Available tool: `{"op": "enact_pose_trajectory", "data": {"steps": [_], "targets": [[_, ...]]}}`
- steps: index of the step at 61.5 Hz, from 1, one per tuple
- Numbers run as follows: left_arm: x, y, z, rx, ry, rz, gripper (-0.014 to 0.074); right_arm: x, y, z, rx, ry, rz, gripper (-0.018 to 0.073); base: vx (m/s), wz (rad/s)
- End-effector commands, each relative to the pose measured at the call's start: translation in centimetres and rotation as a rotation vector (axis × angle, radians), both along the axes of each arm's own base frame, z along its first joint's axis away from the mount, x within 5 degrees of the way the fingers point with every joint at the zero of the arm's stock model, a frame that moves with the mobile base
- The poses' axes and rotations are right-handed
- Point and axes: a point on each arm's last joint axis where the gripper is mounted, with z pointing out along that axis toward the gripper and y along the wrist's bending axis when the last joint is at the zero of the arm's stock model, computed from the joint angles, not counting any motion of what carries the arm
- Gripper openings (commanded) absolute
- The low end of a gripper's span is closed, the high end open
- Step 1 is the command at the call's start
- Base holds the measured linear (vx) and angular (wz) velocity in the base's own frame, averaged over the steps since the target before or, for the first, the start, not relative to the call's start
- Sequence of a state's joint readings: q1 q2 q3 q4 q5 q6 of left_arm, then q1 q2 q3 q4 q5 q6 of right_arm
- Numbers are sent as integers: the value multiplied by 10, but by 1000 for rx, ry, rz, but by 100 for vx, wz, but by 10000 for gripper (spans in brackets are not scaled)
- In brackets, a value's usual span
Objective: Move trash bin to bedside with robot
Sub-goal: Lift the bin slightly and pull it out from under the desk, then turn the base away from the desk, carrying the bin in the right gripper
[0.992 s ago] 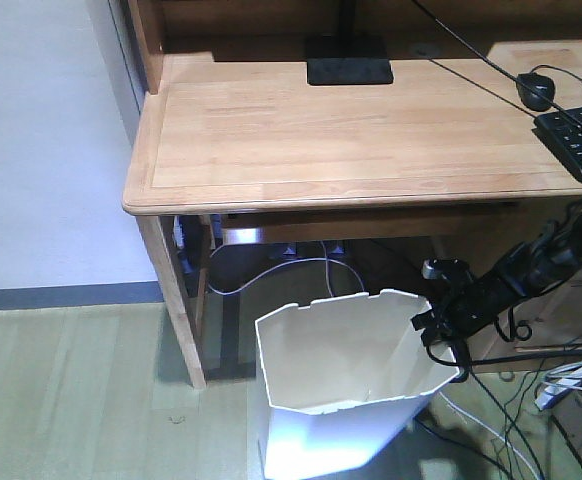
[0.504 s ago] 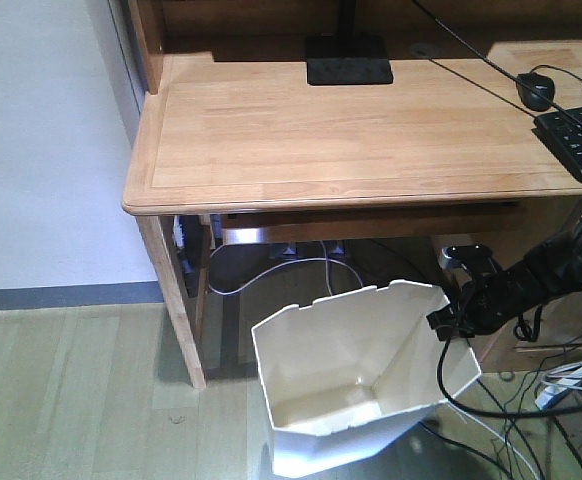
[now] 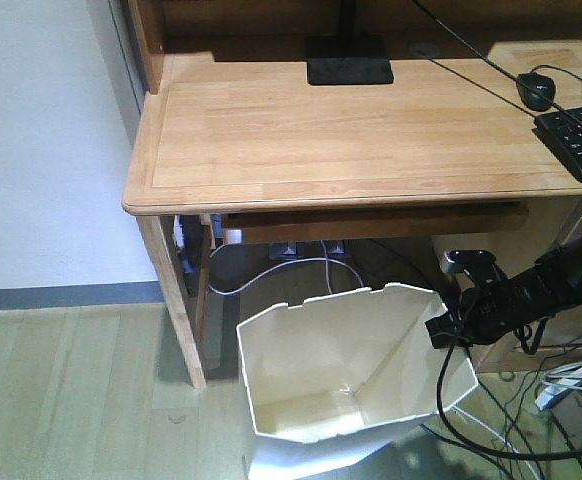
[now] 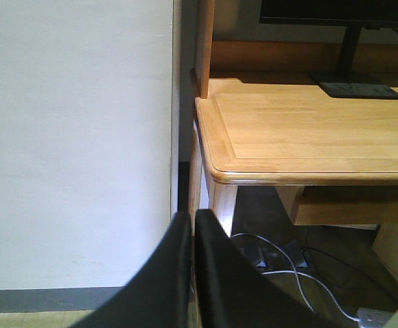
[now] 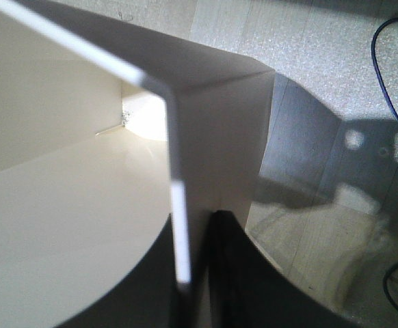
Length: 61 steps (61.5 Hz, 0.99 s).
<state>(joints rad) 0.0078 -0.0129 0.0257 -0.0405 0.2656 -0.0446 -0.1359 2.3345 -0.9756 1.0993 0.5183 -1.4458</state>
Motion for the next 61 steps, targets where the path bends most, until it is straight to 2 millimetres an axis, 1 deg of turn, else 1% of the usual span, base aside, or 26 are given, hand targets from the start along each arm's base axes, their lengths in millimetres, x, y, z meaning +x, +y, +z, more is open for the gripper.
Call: {"op": "enact_pose_trajectory", "data": {"steps": [1,42,61], "targets": [[0,0,3,-9,-72,4,-6,9,12,35,172,-35,-10,-5,0,0],[0,0,3,-9,-72,4,-6,9,12,35,172,-35,-10,-5,0,1],[0,0,3,-9,-72,4,-6,9,12,35,172,-35,-10,-5,-4,18]]}}
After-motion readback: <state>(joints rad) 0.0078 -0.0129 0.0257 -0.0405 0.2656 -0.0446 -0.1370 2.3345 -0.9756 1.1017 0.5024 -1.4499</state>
